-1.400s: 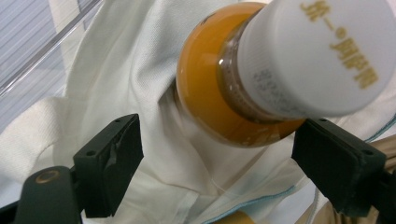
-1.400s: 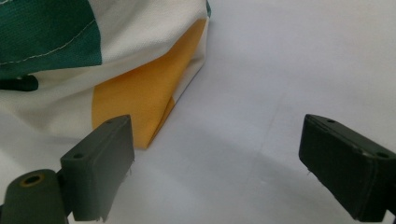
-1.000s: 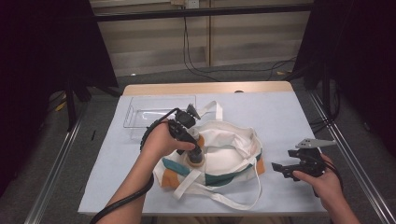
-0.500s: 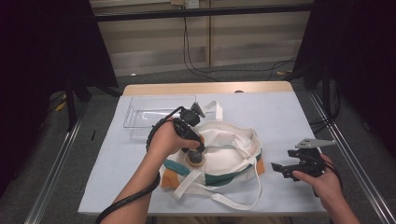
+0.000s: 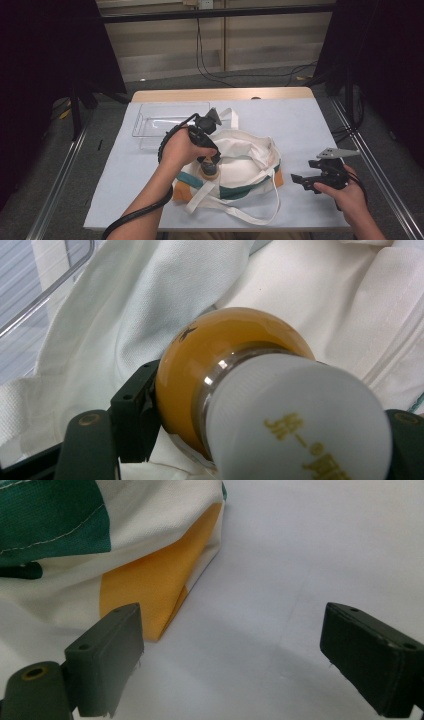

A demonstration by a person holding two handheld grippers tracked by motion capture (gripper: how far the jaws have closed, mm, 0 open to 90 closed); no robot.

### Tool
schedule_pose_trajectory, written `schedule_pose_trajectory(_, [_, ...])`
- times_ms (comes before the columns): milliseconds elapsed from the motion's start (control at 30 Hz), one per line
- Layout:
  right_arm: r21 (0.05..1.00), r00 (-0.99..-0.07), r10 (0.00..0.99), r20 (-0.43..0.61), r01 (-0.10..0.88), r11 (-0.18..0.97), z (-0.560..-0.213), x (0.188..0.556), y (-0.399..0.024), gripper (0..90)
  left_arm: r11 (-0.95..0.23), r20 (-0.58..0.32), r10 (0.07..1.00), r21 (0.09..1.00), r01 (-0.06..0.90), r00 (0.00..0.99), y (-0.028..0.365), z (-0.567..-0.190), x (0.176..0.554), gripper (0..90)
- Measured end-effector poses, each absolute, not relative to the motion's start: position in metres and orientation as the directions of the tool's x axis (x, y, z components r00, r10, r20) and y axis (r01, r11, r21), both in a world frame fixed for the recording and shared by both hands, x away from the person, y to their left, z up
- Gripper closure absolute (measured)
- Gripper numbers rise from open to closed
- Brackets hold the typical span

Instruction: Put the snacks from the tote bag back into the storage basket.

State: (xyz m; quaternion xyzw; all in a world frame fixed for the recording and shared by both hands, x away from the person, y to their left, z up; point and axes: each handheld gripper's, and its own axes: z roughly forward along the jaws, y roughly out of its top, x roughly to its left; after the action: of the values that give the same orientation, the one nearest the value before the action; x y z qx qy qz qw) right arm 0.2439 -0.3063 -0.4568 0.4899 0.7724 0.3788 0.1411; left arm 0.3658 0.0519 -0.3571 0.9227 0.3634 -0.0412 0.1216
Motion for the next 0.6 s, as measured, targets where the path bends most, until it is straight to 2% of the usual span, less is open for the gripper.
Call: schedule_pose_trajectory(600, [0.723,-0.489,0.859,0.15,0.647,0.241,-0.457,0.244,-0.306,10.3,-0.695,-0.182,0.669,0.19,0.693,0.721,0.056,-0.328,0.368,29.6])
